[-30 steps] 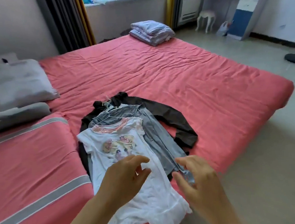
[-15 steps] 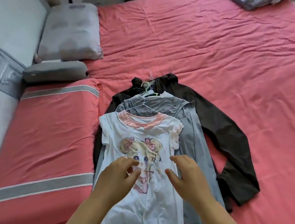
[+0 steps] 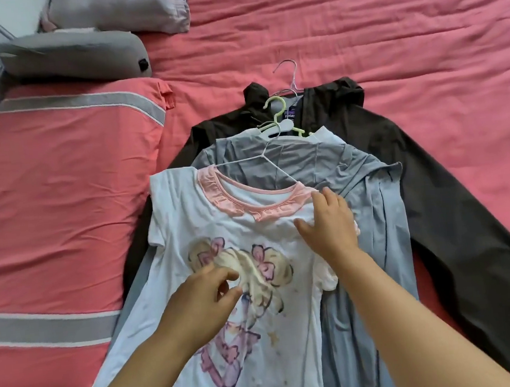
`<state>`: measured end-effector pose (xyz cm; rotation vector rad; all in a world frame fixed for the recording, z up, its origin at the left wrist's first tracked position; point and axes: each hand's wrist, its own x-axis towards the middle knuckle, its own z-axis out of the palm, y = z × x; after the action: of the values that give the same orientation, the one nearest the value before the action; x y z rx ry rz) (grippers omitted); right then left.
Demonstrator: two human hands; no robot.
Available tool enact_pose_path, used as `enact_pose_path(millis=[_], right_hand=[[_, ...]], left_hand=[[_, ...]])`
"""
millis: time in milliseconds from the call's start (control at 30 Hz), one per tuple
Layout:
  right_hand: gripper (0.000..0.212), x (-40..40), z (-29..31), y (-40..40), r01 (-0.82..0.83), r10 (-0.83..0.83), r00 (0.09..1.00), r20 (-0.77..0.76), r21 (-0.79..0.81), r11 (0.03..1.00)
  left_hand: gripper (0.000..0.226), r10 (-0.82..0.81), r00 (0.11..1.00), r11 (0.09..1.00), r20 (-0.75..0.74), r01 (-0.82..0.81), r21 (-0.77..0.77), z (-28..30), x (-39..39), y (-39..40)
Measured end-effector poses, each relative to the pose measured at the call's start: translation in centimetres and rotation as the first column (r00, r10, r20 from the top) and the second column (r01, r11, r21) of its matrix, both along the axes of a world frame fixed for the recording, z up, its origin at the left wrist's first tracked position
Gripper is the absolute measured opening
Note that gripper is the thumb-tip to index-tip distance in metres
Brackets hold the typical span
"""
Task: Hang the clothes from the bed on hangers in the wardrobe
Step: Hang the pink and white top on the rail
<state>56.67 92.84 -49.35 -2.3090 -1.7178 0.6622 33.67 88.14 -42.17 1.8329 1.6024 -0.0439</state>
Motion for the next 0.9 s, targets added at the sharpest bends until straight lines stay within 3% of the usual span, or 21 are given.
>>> enact_pose_path(millis=[100, 200, 367, 567, 700, 900], right_hand=[[0.081, -0.3, -2.0, 2.5, -0.036, 0.044, 0.998, 0.051, -0.146, 0.989], [0.085, -1.0, -2.9, 3.4, -0.006, 0.025, 0.993, 0.117, -0.157, 0.988], [0.049, -2.1, 0.3, 2.1, 0.081, -0.078, 0.995, 0.059, -0.048, 0.996], [0.024, -3.2, 8.9, -3.6, 0.300, -0.265, 0.933, -0.245, 0.117, 0.947], [0.024, -4.8, 13.9, -8.8, 0.455, -0.361, 0.842, -0.400, 0.169, 0.874], [0.019, -9.7, 23.7, -18.4, 0.658, -0.546, 0.741, -0.390, 0.266, 0.704]], left_hand=[[0.022, 0.016, 1.000, 1.000, -0.015, -0.016, 0.007, -0.5, -0.8, 0.0], [0.021, 0.027, 0.999, 1.000, -0.028, -0.026, 0.018, 0.0, -1.6, 0.1], [0.025, -0.007, 0.998, 0.999, -0.060, 0.010, 0.048, 2.4, -3.3, 0.6], [0.046, -0.053, 0.999, 0.971, -0.001, 0.052, 0.233, 6.5, -5.0, 2.2], [0.079, -0.087, 0.993, 0.905, 0.083, 0.044, 0.424, 9.4, -5.2, 3.2], [0.073, -0.405, 0.899, 0.763, 0.164, 0.235, 0.602, 16.5, -4.9, 2.1]])
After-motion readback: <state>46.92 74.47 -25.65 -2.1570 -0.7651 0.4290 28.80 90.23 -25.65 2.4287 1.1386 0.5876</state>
